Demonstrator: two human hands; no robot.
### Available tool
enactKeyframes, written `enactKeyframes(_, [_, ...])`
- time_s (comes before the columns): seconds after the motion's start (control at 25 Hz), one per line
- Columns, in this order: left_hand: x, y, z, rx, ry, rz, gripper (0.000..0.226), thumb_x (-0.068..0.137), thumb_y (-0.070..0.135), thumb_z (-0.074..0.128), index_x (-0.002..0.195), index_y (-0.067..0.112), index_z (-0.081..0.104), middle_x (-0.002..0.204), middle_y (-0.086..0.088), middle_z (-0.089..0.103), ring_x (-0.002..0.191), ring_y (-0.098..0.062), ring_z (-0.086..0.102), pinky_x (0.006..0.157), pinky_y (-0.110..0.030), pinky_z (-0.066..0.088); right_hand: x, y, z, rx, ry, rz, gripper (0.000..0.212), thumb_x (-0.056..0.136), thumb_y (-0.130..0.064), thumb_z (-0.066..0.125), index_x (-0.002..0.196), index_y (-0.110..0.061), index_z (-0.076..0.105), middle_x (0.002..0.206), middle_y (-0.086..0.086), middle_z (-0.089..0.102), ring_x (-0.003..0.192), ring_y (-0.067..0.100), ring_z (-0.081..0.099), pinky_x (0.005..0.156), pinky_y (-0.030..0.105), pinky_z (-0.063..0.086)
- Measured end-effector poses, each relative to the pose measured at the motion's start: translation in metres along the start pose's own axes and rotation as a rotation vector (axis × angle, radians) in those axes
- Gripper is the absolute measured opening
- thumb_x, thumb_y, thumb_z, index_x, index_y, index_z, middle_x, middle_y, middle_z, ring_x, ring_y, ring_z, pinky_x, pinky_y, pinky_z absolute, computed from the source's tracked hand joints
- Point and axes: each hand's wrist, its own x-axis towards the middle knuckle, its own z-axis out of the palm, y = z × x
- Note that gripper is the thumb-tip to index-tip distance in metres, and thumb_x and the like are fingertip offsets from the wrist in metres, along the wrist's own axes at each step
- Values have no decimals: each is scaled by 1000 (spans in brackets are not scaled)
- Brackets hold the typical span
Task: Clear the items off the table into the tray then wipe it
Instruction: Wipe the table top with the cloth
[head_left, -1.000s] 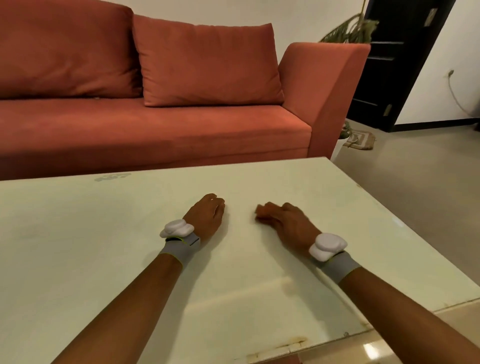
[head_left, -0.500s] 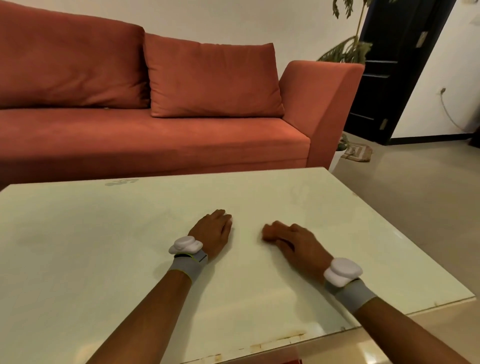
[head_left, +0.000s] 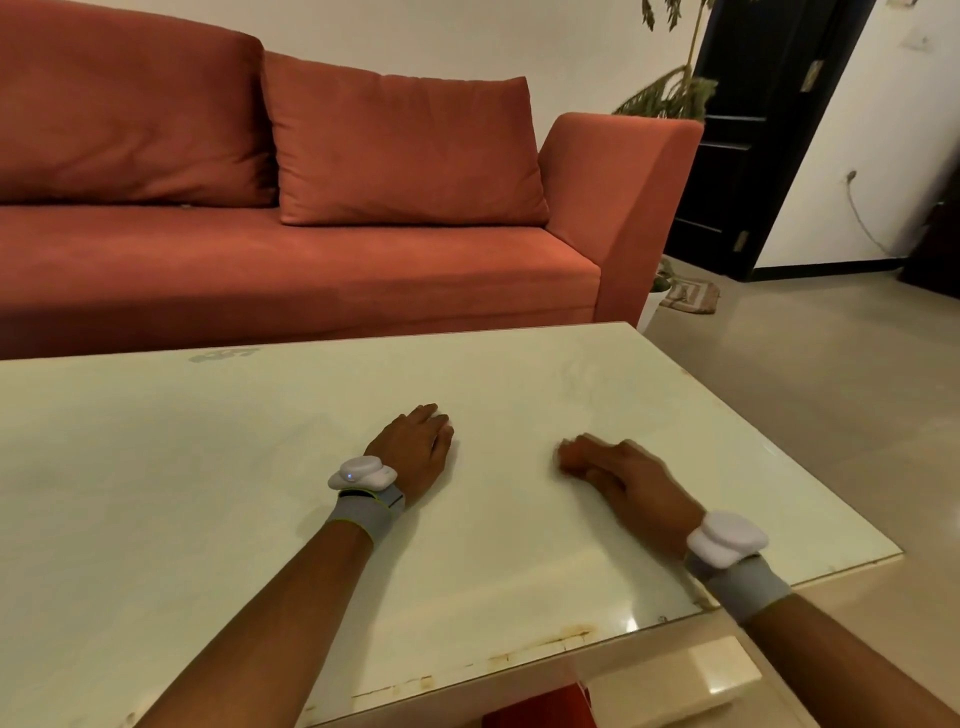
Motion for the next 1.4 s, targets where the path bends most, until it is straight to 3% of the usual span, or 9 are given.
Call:
enactKeyframes(0.16, [-6,4,-3,56,59,31,47,97,36,30,138,16,43,155,-4,27,135,-27,38,113,-36,29,46,16,24,-52,150,389,35,92,-17,48,120,-34,60,120,4,63,116,28,53,101,33,39])
enactKeyframes(0.32, [-8,19,-11,107,68,38,55,97,17,32,150,21,18,160,-7,4,147,-25,12,118,-36,11,33,-77,59,69,11,48,31,91,-17,46,114,-31,63,108,-3,67,109,19,55,97,31,42])
enactKeyframes(0.44, [-23,34,-5,15,34,55,46,100,26,31,146,22,29,159,-5,15,143,-24,25,115,-35,18,-10,-64,21,89,-63,-91,25,95,-25,47,113,-26,65,116,-6,66,108,8,56,98,10,34])
enactKeyframes(0.64, [-41,43,5,-166,61,69,40,100,21,33,140,20,41,154,-1,30,140,-17,30,116,-31,13,16,14,3,-103,153,484,35,95,-21,40,125,-29,57,121,7,62,116,28,55,102,31,39])
enactKeyframes(0.88, [-40,42,2,-166,-29,75,45,101,41,24,139,27,43,152,2,33,142,-16,26,117,-35,14,-23,-98,47,45,-23,-51,28,95,-22,42,113,-30,62,105,-4,66,101,12,56,95,25,42])
enactKeyframes(1.0, [-45,44,6,-45,-40,87,46,99,46,20,141,37,36,155,6,27,145,-14,17,119,-36,9,-38,-41,13,7,35,83,30,95,-24,46,119,-28,62,121,-4,64,114,12,56,105,26,39])
enactKeyframes(1.16, [-49,51,4,8,-57,93,44,100,42,22,143,43,25,156,6,24,146,-14,13,120,-37,6,10,-12,17,-80,149,389,34,96,-20,40,123,-32,58,116,4,63,110,26,56,94,29,41])
enactKeyframes(1.28, [-48,52,-2,-86,-86,75,42,100,43,21,142,43,30,155,5,26,146,-12,14,120,-36,6,7,-85,45,-29,40,136,30,95,-15,42,115,-25,63,105,2,67,99,24,55,91,31,41])
enactKeyframes(1.4, [-49,49,-2,-82,-123,66,42,100,47,21,141,44,32,156,6,24,146,-12,11,120,-35,4,-47,-104,27,112,-71,-122,27,97,-26,46,117,-25,63,111,-7,66,105,6,53,96,16,39])
